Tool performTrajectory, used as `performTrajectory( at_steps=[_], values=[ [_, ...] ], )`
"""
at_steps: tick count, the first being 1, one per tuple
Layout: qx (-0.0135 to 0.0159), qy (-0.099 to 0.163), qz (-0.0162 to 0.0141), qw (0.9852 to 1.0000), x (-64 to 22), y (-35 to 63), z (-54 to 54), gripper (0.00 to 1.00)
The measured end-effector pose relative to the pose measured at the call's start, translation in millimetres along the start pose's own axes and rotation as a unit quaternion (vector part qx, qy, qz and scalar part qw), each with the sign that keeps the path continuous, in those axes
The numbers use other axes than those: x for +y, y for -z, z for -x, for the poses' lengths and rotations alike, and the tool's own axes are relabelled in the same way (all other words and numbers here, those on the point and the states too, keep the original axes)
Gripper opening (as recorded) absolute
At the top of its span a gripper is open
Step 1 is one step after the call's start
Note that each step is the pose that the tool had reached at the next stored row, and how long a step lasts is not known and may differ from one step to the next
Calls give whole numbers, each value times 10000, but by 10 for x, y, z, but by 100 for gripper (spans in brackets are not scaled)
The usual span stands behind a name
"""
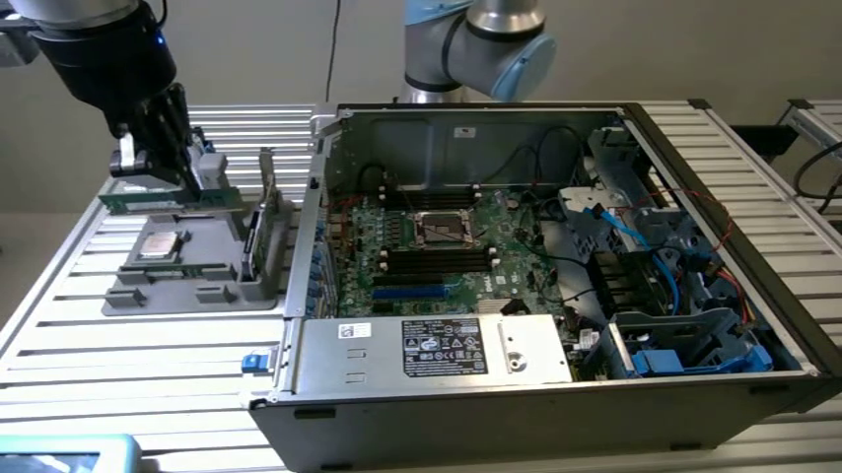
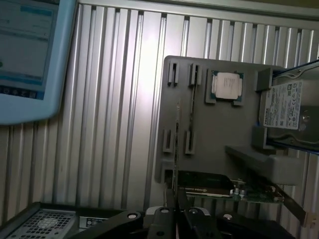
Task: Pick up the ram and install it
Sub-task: 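Pick up the ram and move it above insertion slot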
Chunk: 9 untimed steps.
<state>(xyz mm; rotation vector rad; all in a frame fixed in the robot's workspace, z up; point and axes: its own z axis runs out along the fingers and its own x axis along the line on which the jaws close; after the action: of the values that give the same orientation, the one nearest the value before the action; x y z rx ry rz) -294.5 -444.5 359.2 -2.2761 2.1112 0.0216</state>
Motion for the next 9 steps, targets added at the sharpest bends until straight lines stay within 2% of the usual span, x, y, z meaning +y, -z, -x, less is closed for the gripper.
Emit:
performTrajectory(
  at_steps=[9],
  values=[
    [0, -1, 13, 10000, -312, 206, -39, 14]
  ],
)
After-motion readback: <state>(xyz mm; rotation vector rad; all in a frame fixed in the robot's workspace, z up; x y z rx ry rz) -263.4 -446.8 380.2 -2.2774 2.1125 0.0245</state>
